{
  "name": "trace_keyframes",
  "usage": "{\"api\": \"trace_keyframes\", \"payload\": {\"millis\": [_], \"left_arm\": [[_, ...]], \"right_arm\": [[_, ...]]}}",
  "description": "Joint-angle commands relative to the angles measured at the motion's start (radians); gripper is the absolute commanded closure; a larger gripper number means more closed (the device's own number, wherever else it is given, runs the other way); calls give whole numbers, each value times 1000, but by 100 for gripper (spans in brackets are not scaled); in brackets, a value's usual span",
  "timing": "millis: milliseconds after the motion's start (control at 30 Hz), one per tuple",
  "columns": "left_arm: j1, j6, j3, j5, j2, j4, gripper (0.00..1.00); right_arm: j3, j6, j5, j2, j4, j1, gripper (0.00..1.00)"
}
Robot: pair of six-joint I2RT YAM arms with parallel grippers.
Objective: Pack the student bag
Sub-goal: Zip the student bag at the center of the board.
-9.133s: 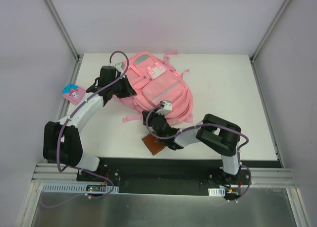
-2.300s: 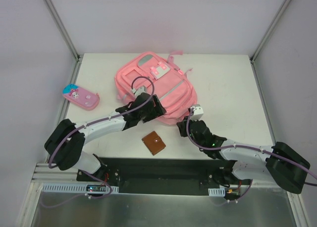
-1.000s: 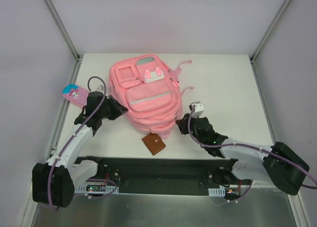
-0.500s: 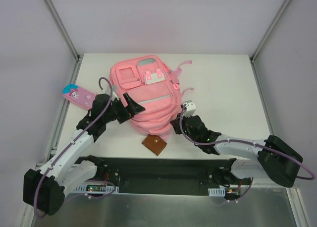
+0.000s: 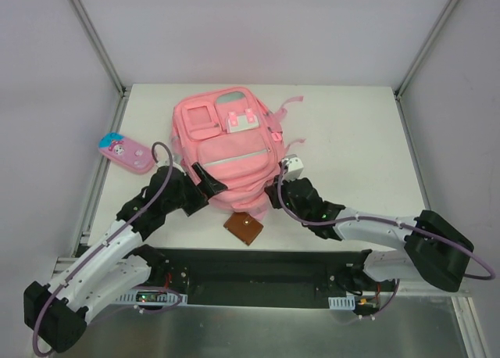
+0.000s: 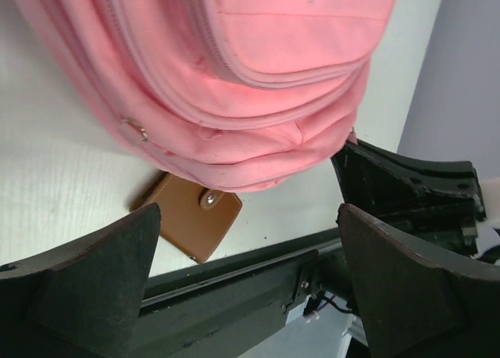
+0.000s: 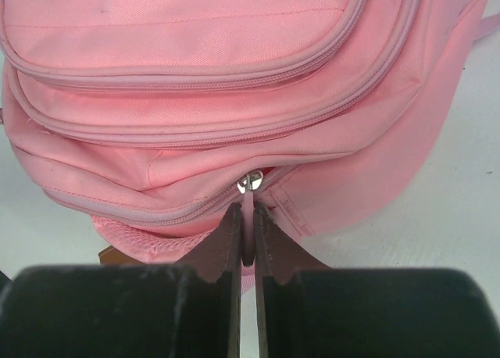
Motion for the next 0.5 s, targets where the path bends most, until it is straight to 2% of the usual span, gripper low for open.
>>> {"api": "trace_keyframes", "payload": {"millis": [0,167,333,367,433,467], "left_arm": [[-22,-94,-14,-114,39,-76,5],[-60,-102,1,-170,110,-4,9],[-62,-119,-5,-189,211,83,21],[-62,-114,6,-203,222,93,34],[-60,-83,20,-253,242,108,48],[-51,-74,30,-259,247,113,75]], "right_arm": [[71,-20,0,11,84,20,100],[82,-23,-3,-1,93,28,100],[99,-29,-29,-4,94,47,100],[100,-32,-34,-1,94,51,100],[99,-37,-31,-4,93,63,100],[97,-41,-26,-7,93,66,100]]}}
